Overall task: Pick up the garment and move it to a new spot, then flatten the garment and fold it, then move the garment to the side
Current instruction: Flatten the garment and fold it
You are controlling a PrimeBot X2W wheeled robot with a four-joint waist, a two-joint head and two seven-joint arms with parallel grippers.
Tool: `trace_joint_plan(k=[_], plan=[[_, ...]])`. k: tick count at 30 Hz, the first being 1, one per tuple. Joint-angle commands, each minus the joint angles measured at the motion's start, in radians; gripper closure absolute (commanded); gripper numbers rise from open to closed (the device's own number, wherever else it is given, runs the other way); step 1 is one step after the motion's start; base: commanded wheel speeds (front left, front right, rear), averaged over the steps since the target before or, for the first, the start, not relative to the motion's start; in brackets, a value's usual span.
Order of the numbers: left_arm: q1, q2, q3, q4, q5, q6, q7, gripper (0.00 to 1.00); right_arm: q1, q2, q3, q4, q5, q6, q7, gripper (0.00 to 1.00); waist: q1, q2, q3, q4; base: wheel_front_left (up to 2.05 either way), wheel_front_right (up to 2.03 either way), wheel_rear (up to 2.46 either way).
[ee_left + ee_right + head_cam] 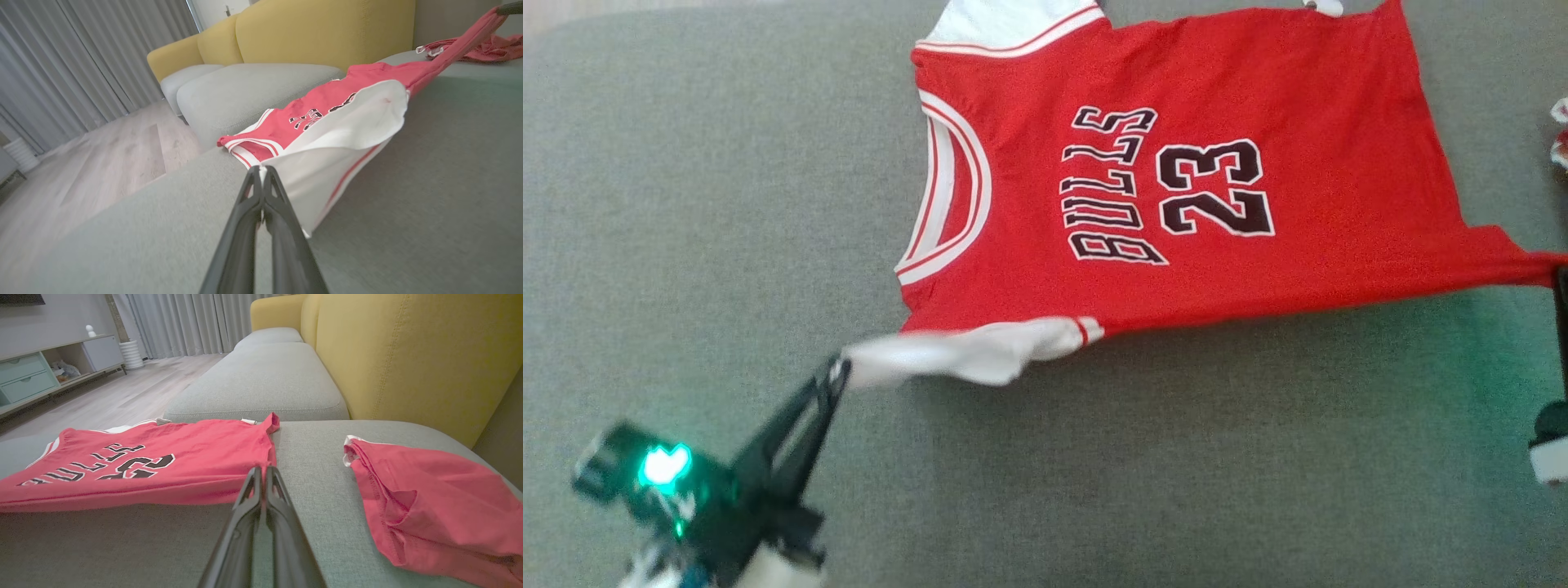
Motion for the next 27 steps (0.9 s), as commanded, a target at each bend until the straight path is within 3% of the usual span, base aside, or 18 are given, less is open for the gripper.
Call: trace_joint_plan(k=[1,15,19,24,25,26,27], plan=[[-0.086,0.035,0.057,-0.011,0.013,-0.007,-0.002,1.0,-0.032,-0.03,-0.001,-0.019,-0.001,-0.001,0.003,1.0,0.0,-0.0001,0.014,-0.001,0.0,0.0,0.0],[-0.624,-0.099,0.008,0.317,0.168,-0.21,0.0,1.0,-0.329,-0.019,0.071,0.121,-0.021,-0.001,0.089,1.0,0.0,-0.0001,0.139,-0.015,0.0,0.0,0.0],[-0.721,-0.135,-0.003,0.415,0.205,-0.23,-0.001,1.0,-0.395,-0.024,0.098,0.155,-0.019,-0.001,0.085,1.0,0.0,-0.0001,0.169,-0.019,0.0,0.0,0.0],[-0.787,-0.166,0.005,0.496,0.229,-0.219,-0.002,1.0,-0.46,-0.027,0.141,0.191,-0.013,-0.001,0.073,1.0,0.0,-0.0001,0.197,-0.024,0.0,0.0,0.0],[-0.793,-0.173,0.007,0.513,0.228,-0.217,-0.002,0.88,-0.471,-0.027,0.148,0.199,-0.011,-0.001,0.071,0.96,0.0,-0.0001,0.2,-0.024,0.0,0.0,0.0],[-0.798,-0.179,0.007,0.527,0.231,-0.213,-0.002,0.6,-0.481,-0.025,0.153,0.207,-0.008,-0.001,0.066,0.66,0.0,-0.0001,0.202,-0.024,0.0,0.0,0.0],[-0.8,-0.185,0.011,0.54,0.232,-0.204,-0.002,0.0,-0.491,-0.022,0.153,0.217,-0.004,-0.001,0.06,0.0,0.0,-0.0001,0.204,-0.024,0.0,0.0,0.0]])
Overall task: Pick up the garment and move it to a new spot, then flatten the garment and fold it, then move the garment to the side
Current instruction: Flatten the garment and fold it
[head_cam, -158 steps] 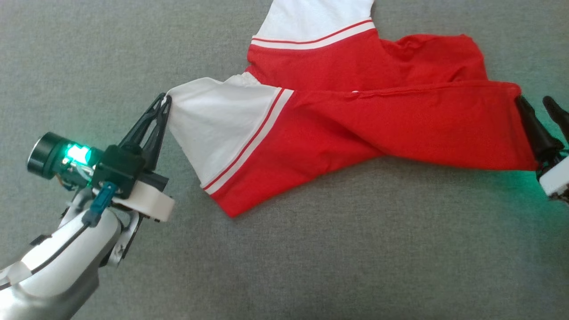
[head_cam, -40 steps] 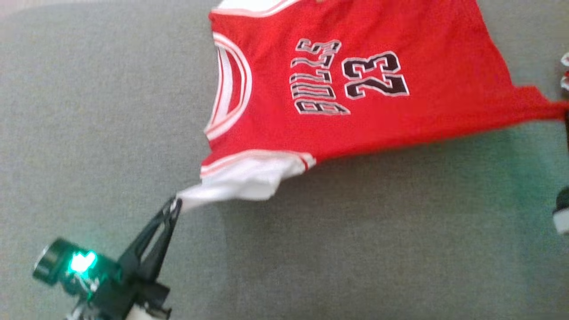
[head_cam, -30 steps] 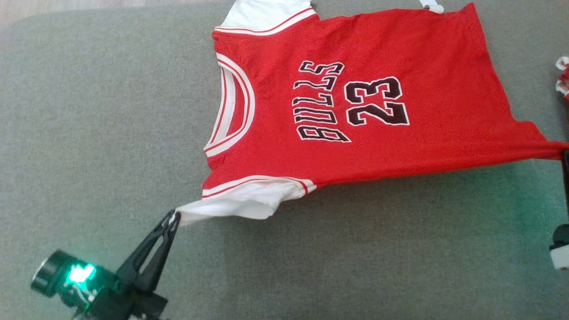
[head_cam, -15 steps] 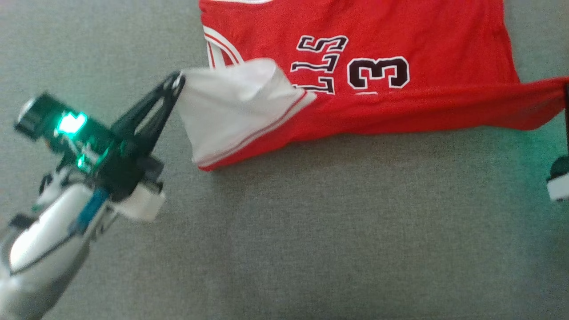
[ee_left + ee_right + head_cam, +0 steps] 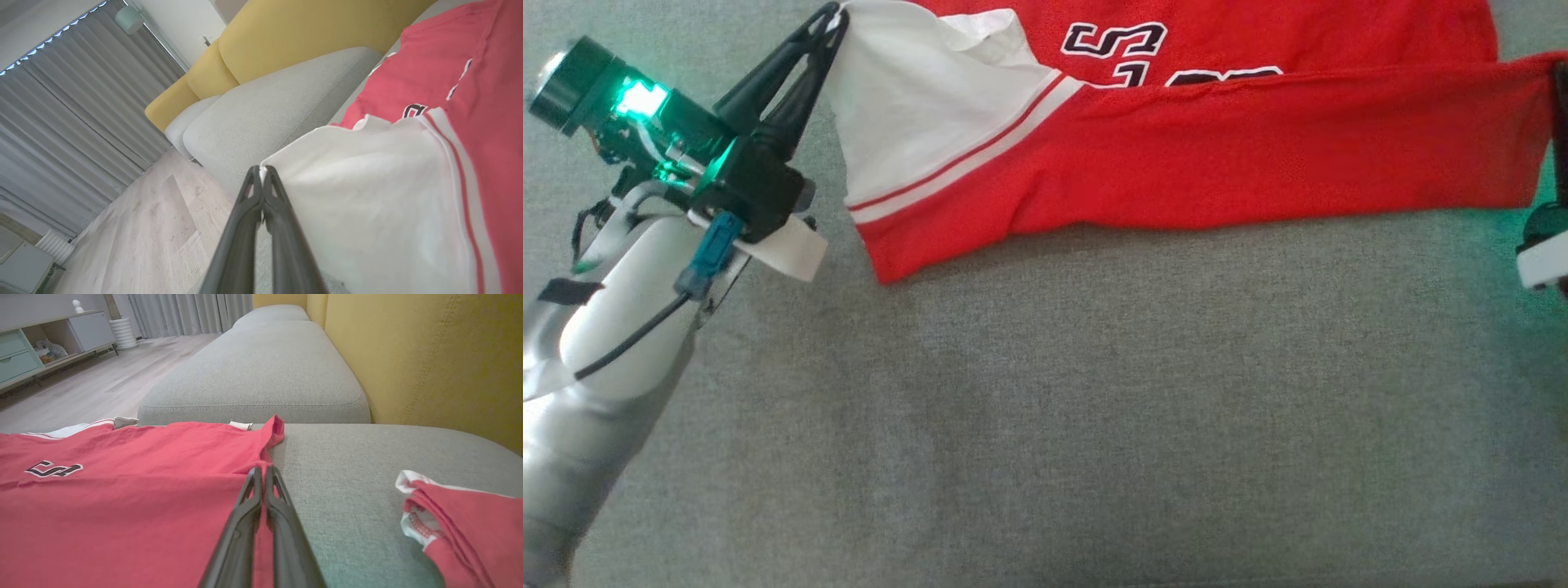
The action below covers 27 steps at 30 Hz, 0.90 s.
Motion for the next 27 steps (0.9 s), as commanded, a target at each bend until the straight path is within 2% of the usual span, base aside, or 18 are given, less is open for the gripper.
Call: trace_joint_plan(k=[1,4,5,6,7,11,17,21,26,27], plan=[[-0.038,0.024,0.056,0.001,0.007,0.031,-0.004,0.0,-0.015,-0.022,0.002,-0.002,0.008,-0.001,-0.025,0.0,-0.0002,0.0,0.002,0.0,0.0,0.0,0.0],[0.001,-0.007,0.085,0.014,-0.025,0.074,-0.004,0.0,-0.026,-0.009,0.007,0.02,0.01,-0.001,-0.047,0.0,-0.0002,0.0,-0.008,0.001,0.0,0.0,0.0],[0.001,-0.007,0.085,0.014,-0.025,0.074,-0.004,0.0,-0.026,-0.009,0.007,0.02,0.01,-0.001,-0.047,0.0,-0.0002,0.0,-0.008,0.001,0.0,0.0,0.0],[0.061,-0.041,0.119,0.0,-0.081,0.099,-0.004,0.0,-0.023,-0.001,0.005,0.028,0.01,-0.001,-0.063,0.0,-0.0002,0.0,-0.021,0.001,0.0,0.0,0.0],[0.061,-0.041,0.119,0.0,-0.081,0.099,-0.004,0.0,-0.023,-0.001,0.005,0.028,0.01,-0.001,-0.063,0.0,-0.0002,0.0,-0.021,0.001,0.0,0.0,0.0],[0.229,-0.12,0.186,-0.054,-0.211,0.12,-0.004,0.0,0.004,0.02,-0.004,0.035,0.019,-0.001,-0.084,0.0,-0.0002,0.0,-0.048,0.001,0.0,0.0,0.0],[0.442,-0.216,0.233,-0.087,-0.329,0.107,-0.004,0.0,0.062,0.048,-0.016,0.053,0.024,-0.001,-0.094,0.0,-0.0002,0.0,-0.083,0.002,0.0,0.0,0.0],[0.498,-0.242,0.236,-0.027,-0.355,0.112,-0.001,0.0,0.078,0.064,-0.018,0.054,0.021,-0.001,-0.095,0.0,-0.0002,0.0,-0.093,-0.004,0.0,0.0,0.0],[0.512,-0.264,0.219,0.039,-0.381,0.096,0.034,0.0,0.086,0.073,-0.019,0.046,0.016,-0.001,-0.096,0.0,-0.0002,0.0,-0.096,-0.011,0.0,0.0,0.0],[0.513,-0.267,0.216,0.048,-0.384,0.095,0.041,0.08,0.087,0.074,-0.021,0.046,0.016,-0.001,-0.096,0.0,-0.0002,0.0,-0.096,-0.011,0.0,0.0,0.0]])
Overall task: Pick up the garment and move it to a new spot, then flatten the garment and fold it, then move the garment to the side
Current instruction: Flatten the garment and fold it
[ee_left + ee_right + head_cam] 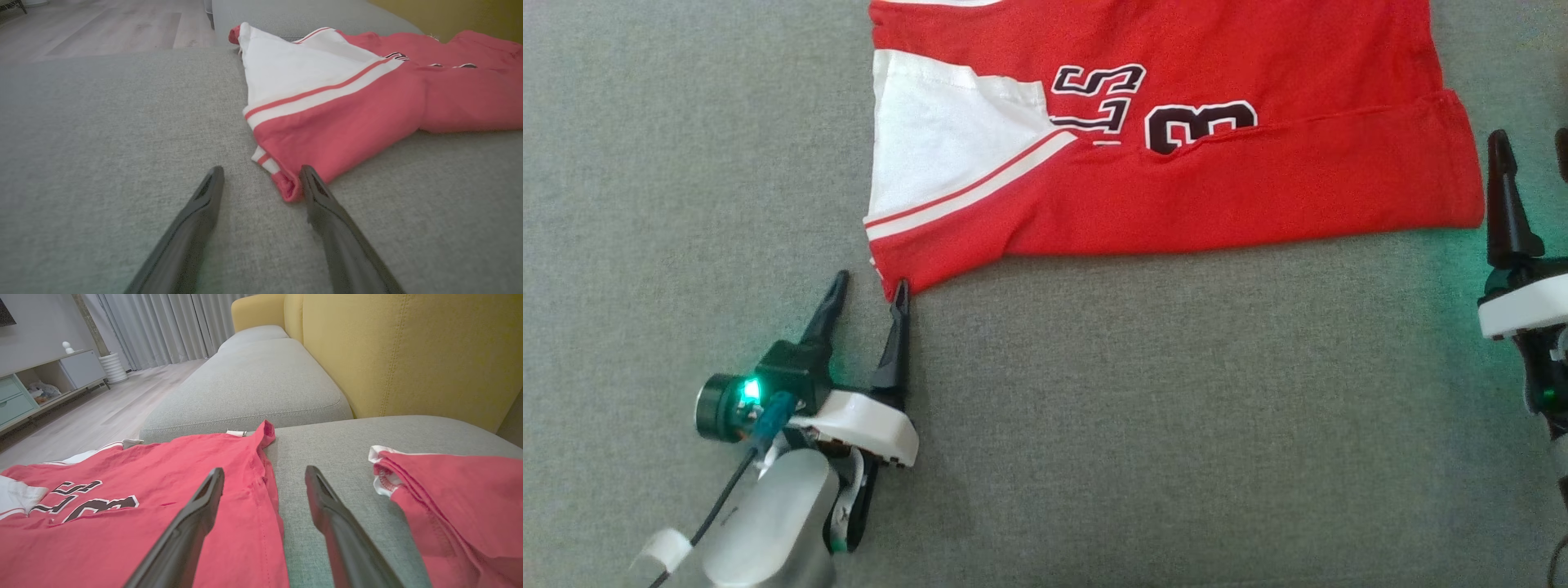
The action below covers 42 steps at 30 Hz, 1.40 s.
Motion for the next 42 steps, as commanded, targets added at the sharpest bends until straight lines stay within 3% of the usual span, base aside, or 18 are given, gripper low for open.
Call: trace_joint_plan(k=[1,2,3,7,18,19,20,21,22,23,32,42], plan=[[0.005,0.013,0.02,-0.005,-0.005,-0.003,0.007,0.62,0.02,-0.015,0.002,-0.028,-0.001,-0.001,-0.011,0.0,0.0001,0.0,0.0,0.0,0.0,0.0,0.0],[0.004,0.011,0.017,0.001,-0.006,-0.005,0.008,0.94,0.022,-0.014,0.0,-0.025,0.001,-0.001,-0.011,0.0,0.0001,0.0,-0.001,0.001,0.0,0.0,0.0],[0.002,0.011,0.011,0.008,-0.004,-0.011,0.012,1.0,0.024,-0.011,-0.001,-0.022,0.003,-0.001,-0.011,0.0,0.0001,0.0,-0.002,0.002,0.0,0.0,0.0],[-0.004,0.015,-0.011,0.02,0.006,-0.032,0.009,1.0,0.034,0.001,0.009,0.014,0.024,-0.001,-0.011,0.0,0.0001,0.0,-0.01,0.007,0.0,0.0,0.0],[-0.001,0.087,0.006,-0.05,0.07,0.004,-0.035,1.0,-0.014,0.006,0.076,0.179,0.074,-0.001,0.068,0.0,0.0001,0.0,-0.015,0.019,0.0,0.0,0.0],[0.0,0.089,0.008,-0.056,0.07,0.004,-0.036,1.0,-0.019,0.006,0.084,0.187,0.082,-0.001,0.078,0.23,0.0001,0.0,-0.014,0.019,0.0,0.0,0.0],[0.001,0.092,0.01,-0.062,0.071,0.005,-0.037,1.0,-0.025,0.005,0.088,0.196,0.089,-0.001,0.084,0.58,0.0001,0.0,-0.014,0.02,0.0,0.0,0.0],[0.002,0.095,0.011,-0.067,0.073,0.006,-0.037,1.0,-0.032,0.003,0.093,0.202,0.093,-0.001,0.085,0.78,0.0001,0.0,-0.013,0.02,0.0,0.0,0.0],[0.002,0.095,0.011,-0.067,0.073,0.006,-0.037,1.0,-0.032,0.003,0.093,0.202,0.093,-0.001,0.085,0.78,0.0001,0.0,-0.013,0.02,0.0,0.0,0.0],[0.004,0.098,0.011,-0.071,0.075,0.007,-0.038,1.0,-0.037,0.002,0.101,0.207,0.098,-0.001,0.088,1.0,0.0001,0.0,-0.013,0.02,0.0,0.0,0.0],[0.034,0.109,0.005,-0.105,0.09,0.01,-0.042,1.0,-0.014,-0.056,0.151,0.199,0.159,-0.001,0.066,1.0,0.0001,0.0,-0.034,0.026,0.0,0.0,0.0],[0.187,0.153,-0.006,-0.206,0.09,0.043,-0.04,1.0,0.12,-0.136,0.176,0.109,0.177,-0.001,0.043,1.0,0.0001,0.0,-0.091,0.012,0.0,0.0,0.0]])
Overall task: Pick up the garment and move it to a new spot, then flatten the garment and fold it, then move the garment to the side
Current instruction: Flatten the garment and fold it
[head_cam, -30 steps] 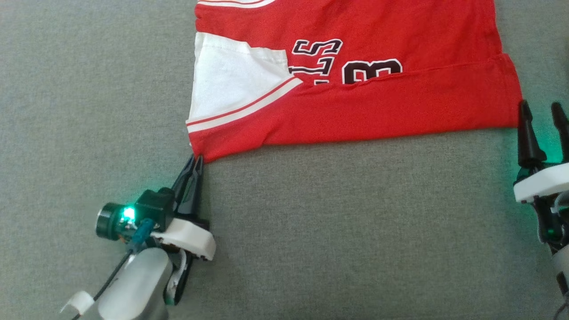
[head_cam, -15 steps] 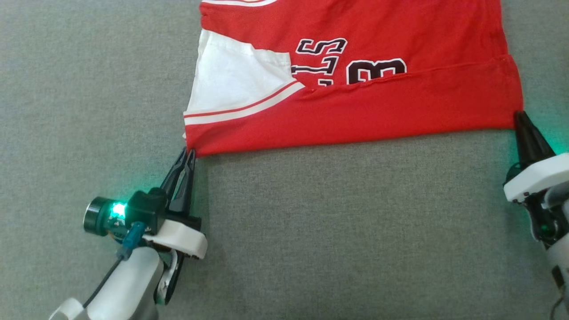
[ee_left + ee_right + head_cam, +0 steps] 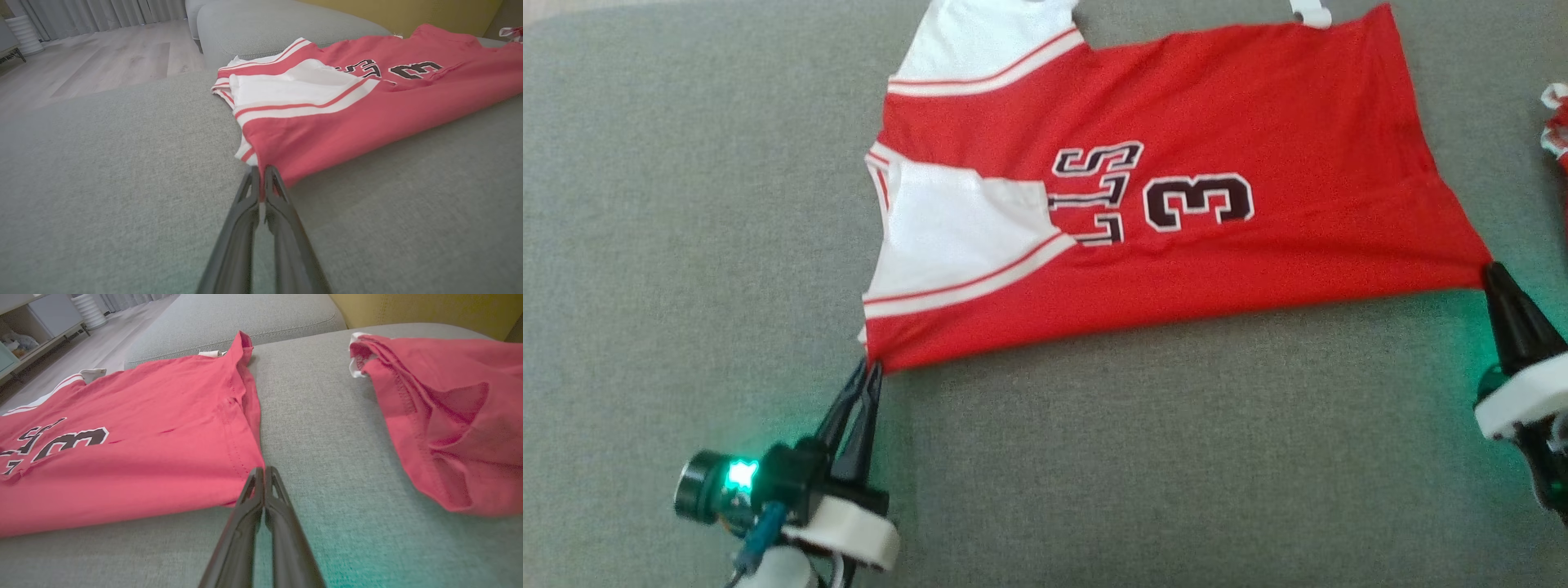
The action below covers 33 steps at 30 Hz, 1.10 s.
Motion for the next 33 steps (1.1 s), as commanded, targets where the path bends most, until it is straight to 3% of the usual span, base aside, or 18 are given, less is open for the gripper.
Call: trace_joint_plan(k=[1,8,23,33], plan=[[0.008,0.037,0.031,-0.039,0.005,0.011,-0.007,1.0,0.036,-0.054,0.002,-0.032,0.002,-0.001,-0.013,1.0,0.0001,-0.0001,-0.008,0.001,0.0,0.0,0.0],[0.109,0.052,0.021,-0.126,-0.01,0.042,0.007,1.0,0.174,-0.104,-0.052,-0.108,-0.032,-0.001,-0.01,1.0,0.0001,-0.0001,-0.03,0.012,0.0,0.0,0.0],[0.19,0.095,0.01,-0.241,-0.013,0.077,0.044,1.0,0.377,-0.06,-0.223,-0.263,-0.12,-0.001,0.061,1.0,0.0001,-0.0001,-0.03,0.028,0.0,0.0,0.0],[0.176,0.086,-0.013,-0.224,-0.04,0.039,0.063,1.0,0.462,-0.006,-0.299,-0.366,-0.143,-0.001,0.135,1.0,0.0001,-0.0001,-0.02,0.031,0.0,0.0,0.0]])
